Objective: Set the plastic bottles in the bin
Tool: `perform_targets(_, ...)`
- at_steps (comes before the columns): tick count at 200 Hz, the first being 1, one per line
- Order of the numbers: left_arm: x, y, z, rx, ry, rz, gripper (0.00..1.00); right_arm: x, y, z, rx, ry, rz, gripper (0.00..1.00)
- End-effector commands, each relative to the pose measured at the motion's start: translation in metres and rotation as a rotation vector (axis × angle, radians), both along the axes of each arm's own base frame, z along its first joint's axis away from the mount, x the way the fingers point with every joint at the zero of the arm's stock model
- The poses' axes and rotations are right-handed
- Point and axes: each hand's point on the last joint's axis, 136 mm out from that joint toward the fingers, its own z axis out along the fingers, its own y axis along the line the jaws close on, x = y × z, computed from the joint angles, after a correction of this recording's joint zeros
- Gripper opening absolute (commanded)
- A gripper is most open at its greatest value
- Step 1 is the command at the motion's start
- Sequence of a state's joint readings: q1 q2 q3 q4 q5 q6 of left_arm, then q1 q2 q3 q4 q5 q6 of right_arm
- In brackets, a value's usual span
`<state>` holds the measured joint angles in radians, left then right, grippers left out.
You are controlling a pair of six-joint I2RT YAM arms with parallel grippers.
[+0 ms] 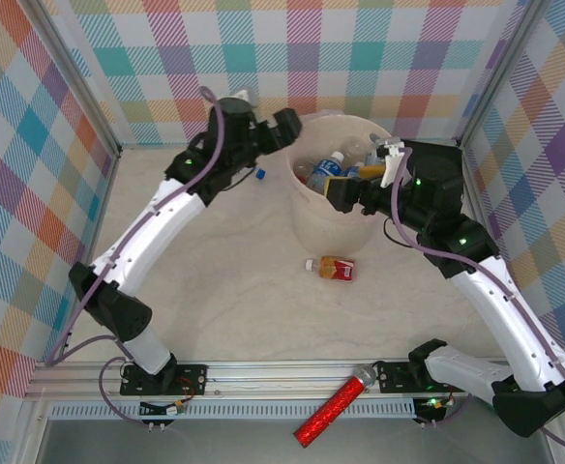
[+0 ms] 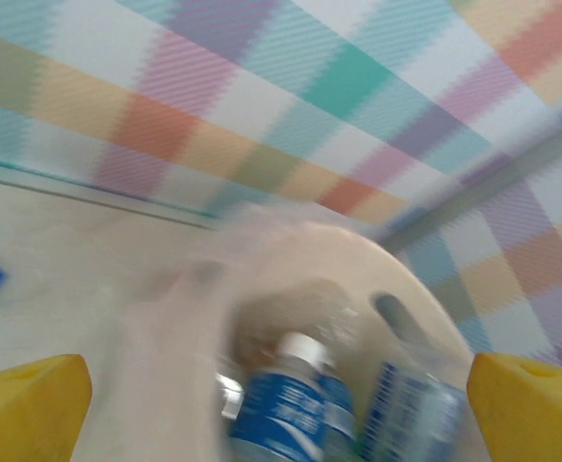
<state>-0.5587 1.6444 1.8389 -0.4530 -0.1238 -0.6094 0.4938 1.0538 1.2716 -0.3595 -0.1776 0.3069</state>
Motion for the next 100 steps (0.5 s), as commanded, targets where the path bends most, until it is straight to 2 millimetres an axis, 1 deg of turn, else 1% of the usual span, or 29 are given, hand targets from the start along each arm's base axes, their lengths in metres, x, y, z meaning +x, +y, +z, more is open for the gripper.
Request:
perform_targets(1,0.008,0.051,-0.028,0.007,0.08,0.133,1.0,-0.004,0.009,0.019,0.033,-0.045,0.04,0.99)
perform_targets(16,0.02,0.074,-0.053,-0.033,0.144,0.184,0.99,-0.004,0.013,0.019,0.027,-0.045,0.049,0.99)
perform_targets(29,0.03,0.087,-0.079,-0.045,0.202,0.223,1.0,-0.003,0.016,0.019,0.021,-0.045,0.053,0.99)
perform_targets(53,0.049,0.096,-0.125,-0.013,0.302,0.269,1.0,-0.003,0.018,0.019,0.006,-0.051,0.052,0.99)
perform_targets(73,0.066,0.104,-0.16,0.033,0.362,0.323,1.0,-0.004,0.021,0.019,-0.006,-0.056,0.058,0.99)
perform_targets(87,0.079,0.109,-0.179,0.064,0.378,0.358,1.0,-0.004,0.022,0.019,-0.014,-0.056,0.062,0.99)
perform_targets(100,0.091,0.114,-0.191,0.095,0.379,0.4,1.0,-0.006,0.024,0.019,-0.023,-0.055,0.068,0.99)
